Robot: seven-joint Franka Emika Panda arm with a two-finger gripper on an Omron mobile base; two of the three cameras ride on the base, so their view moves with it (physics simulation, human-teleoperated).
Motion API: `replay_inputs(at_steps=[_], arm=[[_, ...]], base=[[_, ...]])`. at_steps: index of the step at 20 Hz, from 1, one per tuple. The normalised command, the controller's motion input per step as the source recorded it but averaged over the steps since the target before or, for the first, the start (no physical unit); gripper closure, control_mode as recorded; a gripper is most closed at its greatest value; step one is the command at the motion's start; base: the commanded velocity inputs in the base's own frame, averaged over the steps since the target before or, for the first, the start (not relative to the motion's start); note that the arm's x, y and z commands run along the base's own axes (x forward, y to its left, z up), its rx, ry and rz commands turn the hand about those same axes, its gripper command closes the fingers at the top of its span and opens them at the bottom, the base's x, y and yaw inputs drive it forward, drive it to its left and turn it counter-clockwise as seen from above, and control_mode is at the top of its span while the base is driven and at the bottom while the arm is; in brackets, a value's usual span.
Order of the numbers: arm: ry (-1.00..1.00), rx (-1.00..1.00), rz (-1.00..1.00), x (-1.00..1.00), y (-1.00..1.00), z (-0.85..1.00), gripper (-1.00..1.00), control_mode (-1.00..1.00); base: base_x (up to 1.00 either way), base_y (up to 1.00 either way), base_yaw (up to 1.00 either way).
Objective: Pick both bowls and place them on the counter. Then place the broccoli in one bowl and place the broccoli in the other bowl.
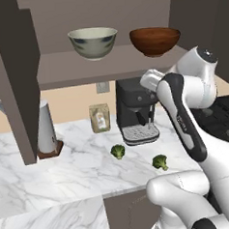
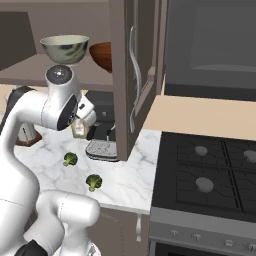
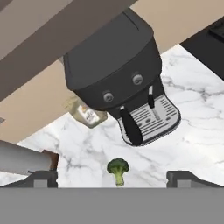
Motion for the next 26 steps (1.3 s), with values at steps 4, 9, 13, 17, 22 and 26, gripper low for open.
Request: replay_inputs(at_steps=[4,9,13,17,22,26], arm=[[-0.03,0.21,-0.09,-0.03,0.08,0.45,-1.00,-1.00],[0.00,0.23,-0.06,-0.01,0.11,0.42,-1.00,-1.00],[0.00,0.20,-0.05,0.00,0.09,0.40,-1.00,-1.00],[0.00,0.18,-0.07,0.00,0.13,0.39,-1.00,-1.00],[0.00,0.16,-0.09,0.06,0.23,0.35,-1.00,-1.00],[0.00,0.12,-0.08,0.15,0.23,0.27,-1.00,-1.00]], base=[[0.00,0.00,0.00],[0.00,0.00,0.00],[0.00,0.00,0.00],[0.00,0.00,0.00],[0.00,0.00,0.00],[0.00,0.00,0.00]])
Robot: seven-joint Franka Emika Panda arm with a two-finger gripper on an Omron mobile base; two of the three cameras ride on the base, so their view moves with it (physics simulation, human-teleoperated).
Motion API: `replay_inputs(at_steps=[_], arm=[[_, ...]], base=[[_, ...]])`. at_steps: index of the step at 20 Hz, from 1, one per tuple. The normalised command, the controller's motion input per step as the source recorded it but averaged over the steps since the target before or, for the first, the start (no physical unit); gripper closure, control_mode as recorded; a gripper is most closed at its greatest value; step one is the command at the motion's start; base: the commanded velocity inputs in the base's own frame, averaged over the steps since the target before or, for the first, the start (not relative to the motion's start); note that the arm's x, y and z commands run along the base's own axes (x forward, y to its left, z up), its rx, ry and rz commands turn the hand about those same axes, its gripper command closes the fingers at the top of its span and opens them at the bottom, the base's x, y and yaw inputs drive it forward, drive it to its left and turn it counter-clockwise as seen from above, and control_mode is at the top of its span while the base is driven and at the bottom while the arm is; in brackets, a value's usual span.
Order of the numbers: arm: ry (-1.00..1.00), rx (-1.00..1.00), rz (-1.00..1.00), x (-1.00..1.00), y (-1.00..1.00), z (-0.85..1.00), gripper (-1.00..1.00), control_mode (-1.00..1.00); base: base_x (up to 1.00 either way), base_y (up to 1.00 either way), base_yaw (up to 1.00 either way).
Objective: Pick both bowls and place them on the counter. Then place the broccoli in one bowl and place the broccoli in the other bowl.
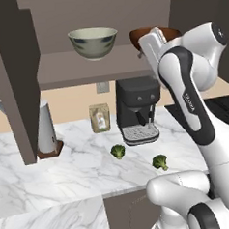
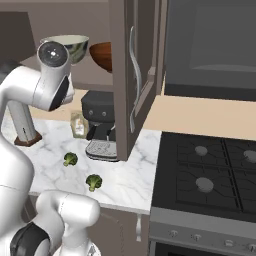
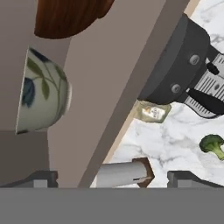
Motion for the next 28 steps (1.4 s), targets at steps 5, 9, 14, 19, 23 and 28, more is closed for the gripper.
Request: replay_inputs(at_steps=[5,9,14,19,23,28], arm=[[0.00,0.14,-0.05,0.24,0.07,0.19,-1.00,-1.00],[0.00,0.14,0.00,0.41,0.01,0.06,-1.00,-1.00],[0.00,0.13,0.00,0.50,0.00,0.06,-1.00,-1.00],[0.00,0.07,0.00,0.37,0.13,0.26,-1.00,-1.00],[0.00,0.03,0.00,0.25,0.17,0.33,-1.00,-1.00],[0.00,0.01,0.00,0.23,0.14,0.27,-1.00,-1.00]], base=[[0.00,0.00,0.00],[0.00,0.00,0.00],[0.00,0.00,0.00],[0.00,0.00,0.00],[0.00,0.00,0.00],[0.00,0.00,0.00]])
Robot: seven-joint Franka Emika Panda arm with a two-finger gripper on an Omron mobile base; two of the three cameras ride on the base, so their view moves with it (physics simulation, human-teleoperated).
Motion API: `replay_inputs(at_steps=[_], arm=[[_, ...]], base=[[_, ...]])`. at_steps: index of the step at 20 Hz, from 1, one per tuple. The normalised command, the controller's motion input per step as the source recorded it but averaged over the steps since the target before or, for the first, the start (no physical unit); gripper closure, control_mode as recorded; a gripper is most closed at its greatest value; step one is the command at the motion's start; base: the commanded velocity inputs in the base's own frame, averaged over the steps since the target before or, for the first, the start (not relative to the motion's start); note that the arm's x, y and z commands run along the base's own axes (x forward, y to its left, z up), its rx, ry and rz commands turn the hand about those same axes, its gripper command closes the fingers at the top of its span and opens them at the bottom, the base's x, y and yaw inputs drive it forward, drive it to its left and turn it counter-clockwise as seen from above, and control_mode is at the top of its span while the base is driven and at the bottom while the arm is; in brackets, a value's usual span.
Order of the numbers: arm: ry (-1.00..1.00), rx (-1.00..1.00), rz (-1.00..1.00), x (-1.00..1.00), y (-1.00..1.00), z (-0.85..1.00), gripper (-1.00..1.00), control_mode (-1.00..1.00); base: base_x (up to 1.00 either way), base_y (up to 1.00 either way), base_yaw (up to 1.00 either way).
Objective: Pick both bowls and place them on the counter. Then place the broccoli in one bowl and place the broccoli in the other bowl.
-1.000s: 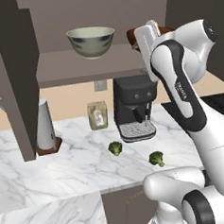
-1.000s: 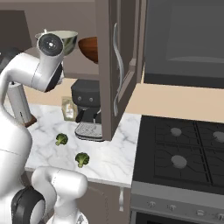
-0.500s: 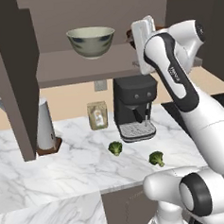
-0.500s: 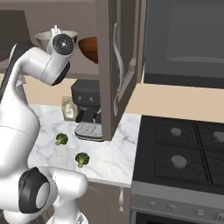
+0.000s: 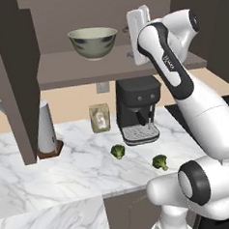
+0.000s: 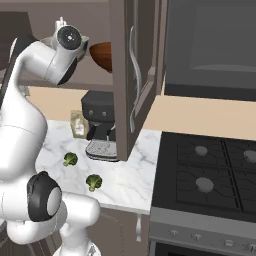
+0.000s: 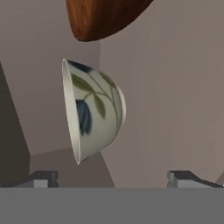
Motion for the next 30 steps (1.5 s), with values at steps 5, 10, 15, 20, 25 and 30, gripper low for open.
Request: replay_inputs(at_steps=[5,10,15,20,25,30], arm=[[0.00,0.05,0.00,0.35,0.01,0.03,-1.00,-1.00],[-0.06,0.02,0.00,0.29,0.08,-0.16,-1.00,-1.00],[-0.05,0.04,0.00,0.35,0.15,-0.18,-1.00,-1.00],[-0.01,0.05,0.00,0.29,0.14,-0.04,-1.00,-1.00],[0.00,0.04,0.00,0.24,0.12,0.00,-1.00,-1.00],[0.04,0.00,0.00,0.21,0.15,0.00,-1.00,-1.00]], base=[[0.00,0.00,0.00],[0.00,0.00,0.00],[0.00,0.00,0.00],[0.00,0.00,0.00],[0.00,0.00,0.00],[0.00,0.00,0.00]])
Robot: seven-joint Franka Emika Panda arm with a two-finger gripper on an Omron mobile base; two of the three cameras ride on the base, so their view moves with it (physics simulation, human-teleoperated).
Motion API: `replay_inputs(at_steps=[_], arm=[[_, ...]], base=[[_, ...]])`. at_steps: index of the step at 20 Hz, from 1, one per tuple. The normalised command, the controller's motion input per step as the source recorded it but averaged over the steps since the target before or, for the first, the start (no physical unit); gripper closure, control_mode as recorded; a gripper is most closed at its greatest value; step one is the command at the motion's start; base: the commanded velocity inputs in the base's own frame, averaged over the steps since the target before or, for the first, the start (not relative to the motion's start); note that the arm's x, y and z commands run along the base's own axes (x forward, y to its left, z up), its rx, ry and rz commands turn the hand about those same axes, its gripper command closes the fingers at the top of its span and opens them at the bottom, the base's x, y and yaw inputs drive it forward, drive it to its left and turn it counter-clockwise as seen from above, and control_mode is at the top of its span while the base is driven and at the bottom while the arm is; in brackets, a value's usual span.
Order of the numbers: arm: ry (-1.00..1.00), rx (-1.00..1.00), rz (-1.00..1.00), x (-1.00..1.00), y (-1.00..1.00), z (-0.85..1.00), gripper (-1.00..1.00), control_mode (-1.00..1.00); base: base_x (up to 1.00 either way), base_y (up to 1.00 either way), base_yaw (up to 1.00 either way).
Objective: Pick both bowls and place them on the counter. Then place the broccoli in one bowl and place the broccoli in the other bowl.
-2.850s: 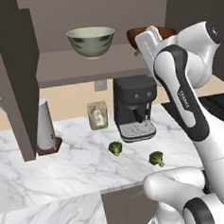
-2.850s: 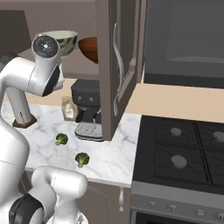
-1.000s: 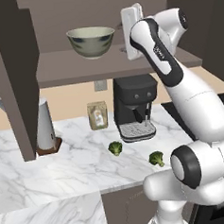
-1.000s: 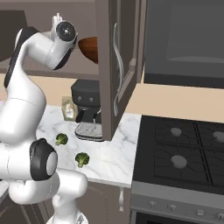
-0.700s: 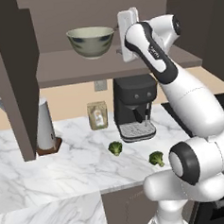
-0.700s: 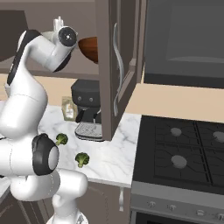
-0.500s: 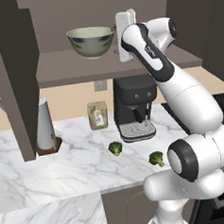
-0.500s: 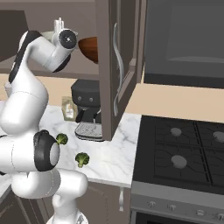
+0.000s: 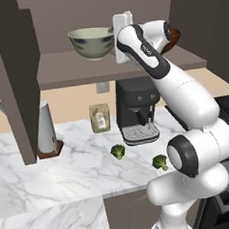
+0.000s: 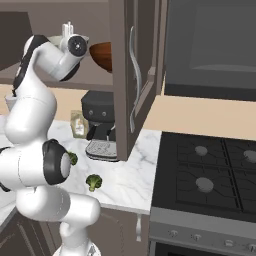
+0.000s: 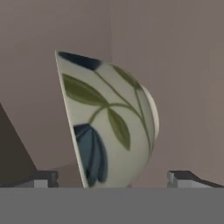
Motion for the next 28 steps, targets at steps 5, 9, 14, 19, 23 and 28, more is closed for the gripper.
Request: replay_inputs(at_steps=[5,9,14,19,23,28], arm=[[0.13,0.00,0.00,0.24,0.17,0.00,-1.00,-1.00],[0.09,0.00,0.00,0.29,0.18,0.00,-1.00,-1.00],[0.03,0.00,0.00,0.25,0.16,-0.02,-1.00,-1.00],[0.03,0.00,0.00,0.12,0.10,-0.09,-1.00,-1.00],[0.00,0.00,0.00,0.06,0.06,-0.14,-1.00,-1.00],[0.00,0.01,0.01,-0.02,0.06,-0.14,1.00,-1.00]], base=[[0.00,0.00,0.00],[0.00,0.00,0.00],[0.00,0.00,0.00],[0.00,0.00,0.00],[0.00,0.00,0.00],[0.00,0.00,0.00]])
